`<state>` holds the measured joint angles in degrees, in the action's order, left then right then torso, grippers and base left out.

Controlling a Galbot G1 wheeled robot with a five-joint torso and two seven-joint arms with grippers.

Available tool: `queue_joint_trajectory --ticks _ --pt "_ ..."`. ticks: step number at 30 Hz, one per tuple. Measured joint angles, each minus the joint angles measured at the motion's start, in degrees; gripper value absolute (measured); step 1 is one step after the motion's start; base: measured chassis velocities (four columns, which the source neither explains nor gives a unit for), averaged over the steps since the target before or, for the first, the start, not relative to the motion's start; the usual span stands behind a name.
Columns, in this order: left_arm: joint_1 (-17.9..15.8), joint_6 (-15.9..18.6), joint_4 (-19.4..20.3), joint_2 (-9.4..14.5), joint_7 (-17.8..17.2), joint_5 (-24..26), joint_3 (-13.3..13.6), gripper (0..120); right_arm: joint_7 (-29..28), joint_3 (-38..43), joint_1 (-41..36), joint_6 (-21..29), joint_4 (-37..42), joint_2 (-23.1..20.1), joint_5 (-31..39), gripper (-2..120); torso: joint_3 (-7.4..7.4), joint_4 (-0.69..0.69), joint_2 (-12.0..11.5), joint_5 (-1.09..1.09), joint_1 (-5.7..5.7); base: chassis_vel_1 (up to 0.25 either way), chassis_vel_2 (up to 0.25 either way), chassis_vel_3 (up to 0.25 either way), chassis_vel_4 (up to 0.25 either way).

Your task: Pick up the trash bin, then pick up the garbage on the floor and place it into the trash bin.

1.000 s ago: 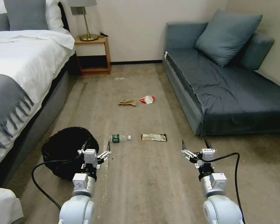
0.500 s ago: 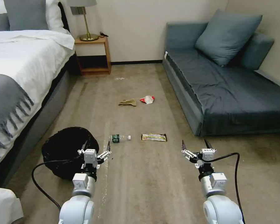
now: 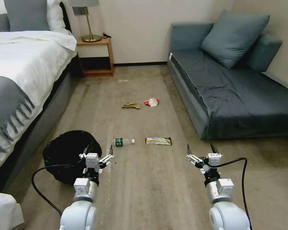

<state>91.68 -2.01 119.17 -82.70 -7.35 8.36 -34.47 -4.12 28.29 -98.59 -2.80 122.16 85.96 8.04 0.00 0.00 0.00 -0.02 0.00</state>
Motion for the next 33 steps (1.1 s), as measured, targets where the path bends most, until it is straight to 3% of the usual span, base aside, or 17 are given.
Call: queue_joint_trajectory --ticks 2,5,6,9,11,12,24,31,33 --pt "0.5 -0.4 0.9 0.6 -1.4 1.6 -0.5 100 -0.8 -0.6 -1.8 -0.5 1.4 0.0 1.4 100 0.0 0.0 0.0 0.0 0.0 0.0 0.0 0.0 0.0" --pt "2.8 -2.1 4.4 3.2 -7.4 8.2 -2.8 100 -2.6 -2.0 -7.6 -1.4 6.0 -0.5 5.7 100 0.0 -0.03 0.0 0.0 0.0 0.0 0.0 0.0 0.0" --pt "2.8 -2.1 4.4 3.2 -7.4 8.2 -2.8 100 -2.6 -2.0 -7.6 -1.4 6.0 -0.5 5.7 100 0.0 -0.03 0.0 0.0 0.0 0.0 0.0 0.0 0.0" --pt "5.1 -3.8 7.9 5.8 -13.3 14.8 -5.2 100 -1.8 -0.8 -7.5 -0.1 6.7 -2.2 5.9 100 0.0 0.0 0.0 0.02 0.0 0.0 0.0 0.0 0.0" --pt "5.5 -4.1 8.6 6.2 -14.3 15.9 -5.6 99 -1.8 -0.6 -7.4 -0.1 6.7 -2.3 6.0 100 0.0 0.01 0.0 0.02 0.0 0.0 0.0 0.0 0.0" --pt "6.6 -5.1 9.9 7.9 -16.1 17.9 -6.9 99 -1.8 -0.3 -7.3 -0.1 6.6 -2.7 6.3 100 0.0 0.01 0.0 0.03 0.0 0.0 0.0 0.0 0.0" --pt "6.5 -5.3 8.2 10.5 -17.0 18.5 -7.7 97 -2.0 0.6 -5.9 -0.7 4.7 -2.9 7.6 100 0.0 0.0 0.0 0.02 0.0 0.0 0.0 0.0 0.0" --pt "5.3 -1.8 7.9 13.5 -20.0 23.3 -8.2 97 -2.1 0.4 -5.5 -1.2 3.5 -2.6 7.2 100 0.01 -0.01 0.0 0.02 0.0 0.0 0.0 0.0 0.0" --pt "4.7 0.3 7.5 15.3 -21.3 26.3 -8.5 97 -2.1 0.4 -5.3 -1.3 3.2 -2.5 7.1 100 0.0 -0.01 0.0 0.02 0.0 0.0 0.0 0.0 0.0"
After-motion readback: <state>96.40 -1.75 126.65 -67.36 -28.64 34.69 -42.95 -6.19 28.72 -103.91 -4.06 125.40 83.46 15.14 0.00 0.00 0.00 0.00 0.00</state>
